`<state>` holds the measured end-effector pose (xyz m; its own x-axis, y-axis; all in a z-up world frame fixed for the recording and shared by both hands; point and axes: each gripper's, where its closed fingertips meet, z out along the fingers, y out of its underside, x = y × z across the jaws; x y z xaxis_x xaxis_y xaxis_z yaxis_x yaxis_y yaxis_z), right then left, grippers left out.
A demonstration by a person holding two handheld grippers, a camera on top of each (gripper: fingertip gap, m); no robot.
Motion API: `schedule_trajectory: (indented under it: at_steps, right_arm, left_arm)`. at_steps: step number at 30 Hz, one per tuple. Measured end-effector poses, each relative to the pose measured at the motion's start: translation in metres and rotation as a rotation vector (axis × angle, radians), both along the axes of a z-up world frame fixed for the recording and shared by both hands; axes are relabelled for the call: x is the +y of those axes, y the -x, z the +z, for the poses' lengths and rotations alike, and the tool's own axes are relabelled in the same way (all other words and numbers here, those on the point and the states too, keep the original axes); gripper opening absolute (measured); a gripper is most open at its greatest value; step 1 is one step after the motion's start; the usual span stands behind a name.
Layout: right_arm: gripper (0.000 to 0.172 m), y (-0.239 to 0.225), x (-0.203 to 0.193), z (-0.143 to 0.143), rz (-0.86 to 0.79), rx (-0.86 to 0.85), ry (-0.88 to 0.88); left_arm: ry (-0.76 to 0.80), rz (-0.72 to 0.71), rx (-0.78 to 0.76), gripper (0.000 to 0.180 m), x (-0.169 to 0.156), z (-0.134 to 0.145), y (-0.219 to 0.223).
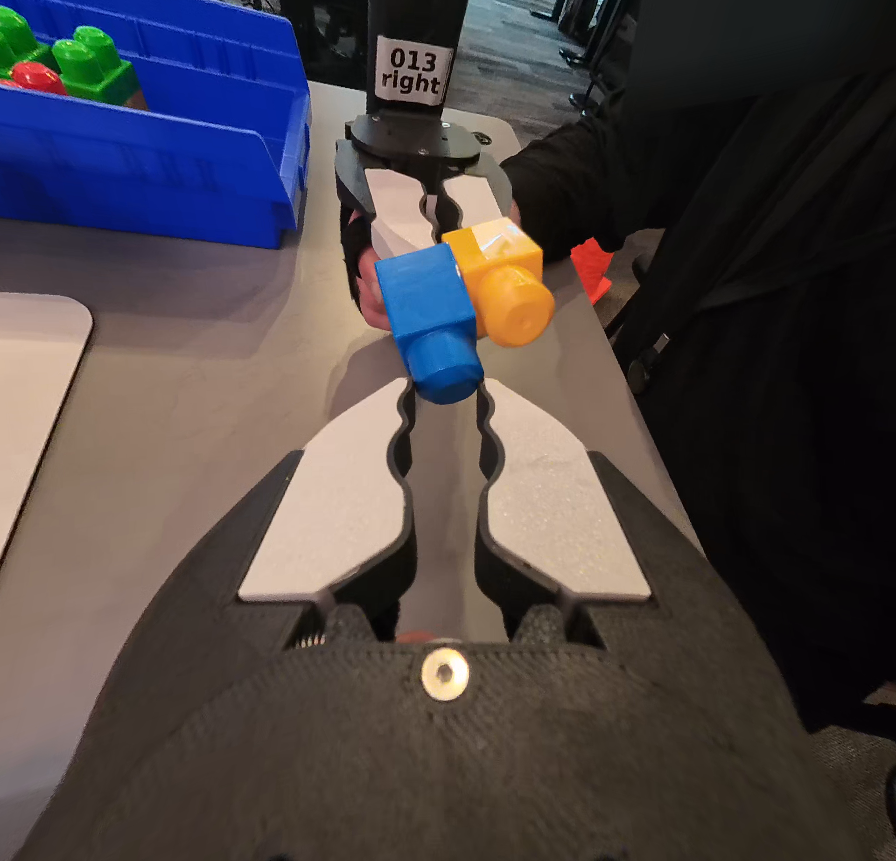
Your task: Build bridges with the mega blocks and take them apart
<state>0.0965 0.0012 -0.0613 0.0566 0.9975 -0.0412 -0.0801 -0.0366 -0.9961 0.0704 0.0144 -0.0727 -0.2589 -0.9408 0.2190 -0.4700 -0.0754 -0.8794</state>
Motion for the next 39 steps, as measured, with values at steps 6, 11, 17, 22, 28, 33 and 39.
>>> schedule_trajectory:
  at_steps: [6,11,17,22,28,33,39]
  right_arm:
    - [0.007,0.003,0.000,-0.006,0.010,-0.033,0.026]
    - [0.007,0.005,0.000,-0.011,-0.002,-0.071,0.010]
    - [0.007,0.008,0.001,-0.023,0.003,-0.146,0.011]
    - [0.007,0.006,0.008,-0.021,-0.052,-0.148,0.007]
    - [0.007,-0.012,0.021,0.006,-0.214,-0.035,-0.128]
    - [0.007,-0.001,0.012,-0.002,-0.292,-0.194,-0.382]
    - [0.007,0.009,0.002,-0.010,-0.340,-0.346,-0.637]
  left_arm:
    - [-0.051,0.008,0.039,0.023,0.002,-0.001,-0.003]
    - [-0.100,-0.007,0.107,0.023,0.003,-0.006,-0.004]
    - [-0.140,-0.028,0.232,0.023,0.003,-0.019,0.000]
    - [-0.119,0.038,0.210,0.026,0.012,-0.017,-0.001]
    - [0.176,0.234,-0.125,0.068,0.012,0.007,-0.015]
    - [0.596,0.274,-0.391,0.080,0.006,0.021,-0.020]
    - [0.733,0.193,-0.297,0.076,-0.019,0.008,-0.035]
